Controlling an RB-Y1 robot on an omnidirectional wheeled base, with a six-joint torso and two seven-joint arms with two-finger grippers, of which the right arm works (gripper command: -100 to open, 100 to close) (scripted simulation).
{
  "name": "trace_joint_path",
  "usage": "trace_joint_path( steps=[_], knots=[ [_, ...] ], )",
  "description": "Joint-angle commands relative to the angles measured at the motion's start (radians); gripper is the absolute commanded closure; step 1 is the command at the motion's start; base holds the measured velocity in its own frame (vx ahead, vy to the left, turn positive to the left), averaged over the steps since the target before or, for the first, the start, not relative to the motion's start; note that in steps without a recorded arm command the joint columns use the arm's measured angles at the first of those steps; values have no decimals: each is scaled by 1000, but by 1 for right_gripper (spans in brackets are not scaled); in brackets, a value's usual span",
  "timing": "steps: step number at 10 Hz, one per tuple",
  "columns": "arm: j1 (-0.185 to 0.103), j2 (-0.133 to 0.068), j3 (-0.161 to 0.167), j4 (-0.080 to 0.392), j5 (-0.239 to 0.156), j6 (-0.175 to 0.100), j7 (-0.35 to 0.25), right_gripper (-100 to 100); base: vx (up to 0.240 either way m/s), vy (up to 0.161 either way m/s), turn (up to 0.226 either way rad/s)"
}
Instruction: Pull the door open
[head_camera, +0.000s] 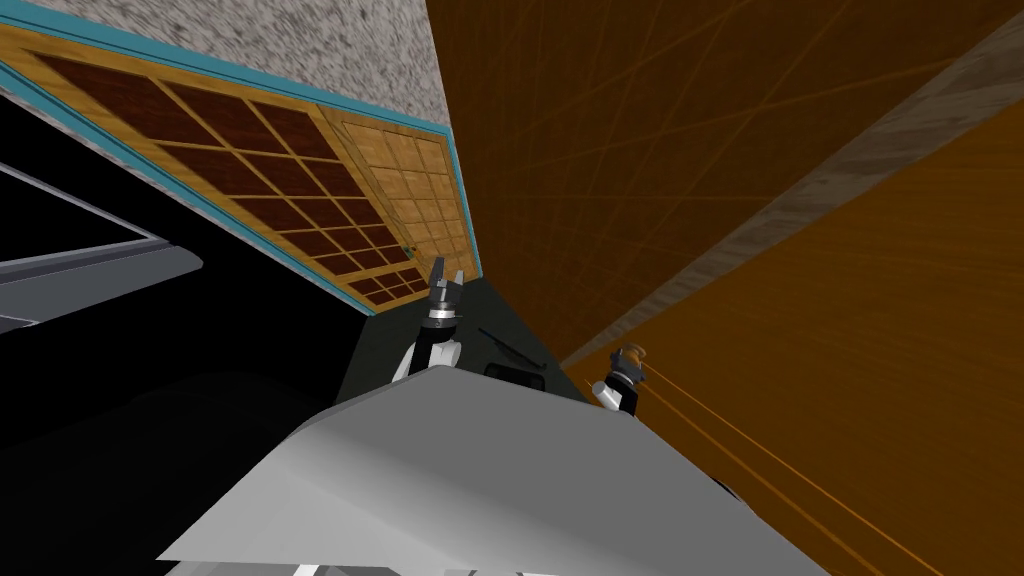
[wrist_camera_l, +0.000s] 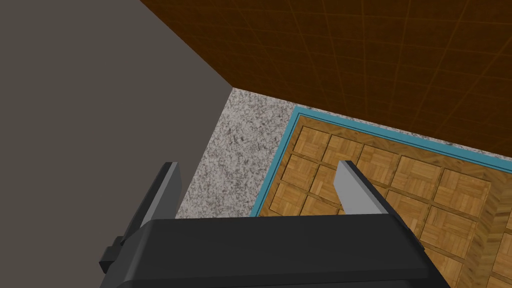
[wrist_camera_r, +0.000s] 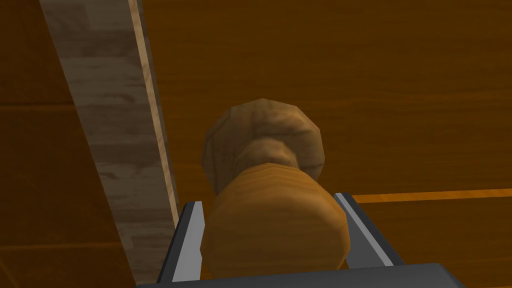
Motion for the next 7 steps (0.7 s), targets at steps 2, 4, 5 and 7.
trace_joint_path(
  steps=[2,4,5,7],
  knots=[
    [4,2,4,-3,2,2,0,100,-166,73,30],
    [4,3,9,-5,6,2,-2,100,-186,52,32],
    [4,3,13,-7,9,2,-5,100,-198,96,29],
    [5,5,27,-13,18,2,-11,100,-207,60,31]
  ],
)
